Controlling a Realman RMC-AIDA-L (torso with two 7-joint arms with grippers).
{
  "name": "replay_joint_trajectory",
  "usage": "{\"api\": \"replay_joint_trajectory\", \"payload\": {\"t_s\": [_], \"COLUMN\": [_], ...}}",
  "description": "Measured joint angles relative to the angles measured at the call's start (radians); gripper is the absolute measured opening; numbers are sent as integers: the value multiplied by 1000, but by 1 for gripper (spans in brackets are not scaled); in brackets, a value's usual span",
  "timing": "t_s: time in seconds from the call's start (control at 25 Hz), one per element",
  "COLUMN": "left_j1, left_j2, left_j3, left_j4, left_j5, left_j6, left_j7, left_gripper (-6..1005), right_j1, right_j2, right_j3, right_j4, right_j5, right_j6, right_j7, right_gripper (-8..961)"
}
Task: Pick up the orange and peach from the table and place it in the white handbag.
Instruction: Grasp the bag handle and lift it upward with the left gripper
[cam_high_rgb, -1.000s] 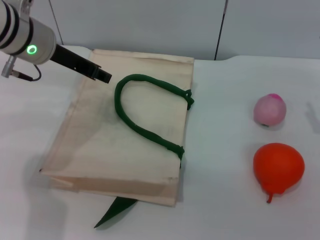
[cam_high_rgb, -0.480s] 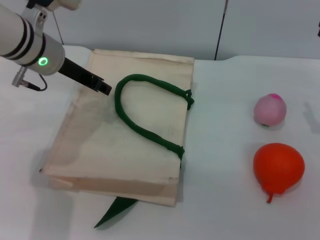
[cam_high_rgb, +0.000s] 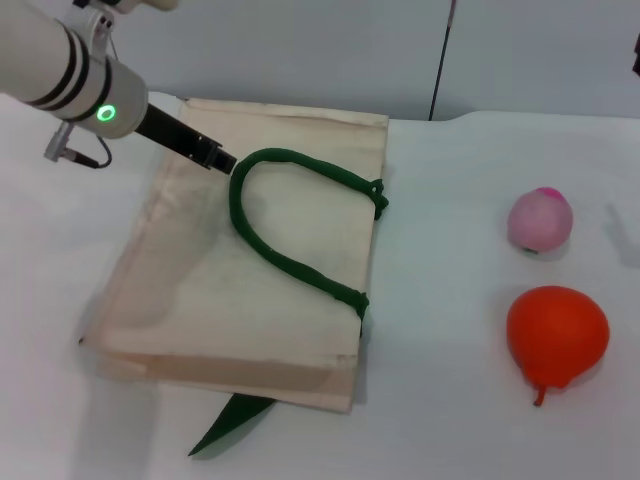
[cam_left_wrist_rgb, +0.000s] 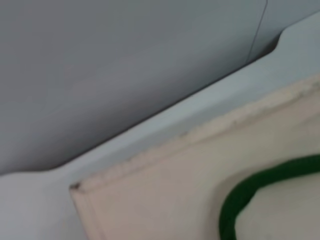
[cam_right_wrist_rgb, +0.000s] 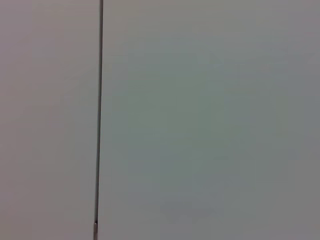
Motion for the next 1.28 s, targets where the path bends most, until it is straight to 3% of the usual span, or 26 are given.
{"api": "replay_joint_trajectory", "payload": {"t_s": [0.52,1.28], "left_j1": [-10,-34], "left_j2": [-4,-3], "left_j3": [59,62], "left_j4": [-62,-193], "left_j5": [-53,-54], "left_j6": [92,184], "left_j7": [-20,-32], "left_gripper": [489,490], "right_j1": [2,0], "right_j2": [0,0], "right_j3": [-8,-8], "right_j4": [-9,-13], "right_j5": [0,0], "right_j6": [0,0], "right_j7": [0,0], "right_gripper": [665,665]}}
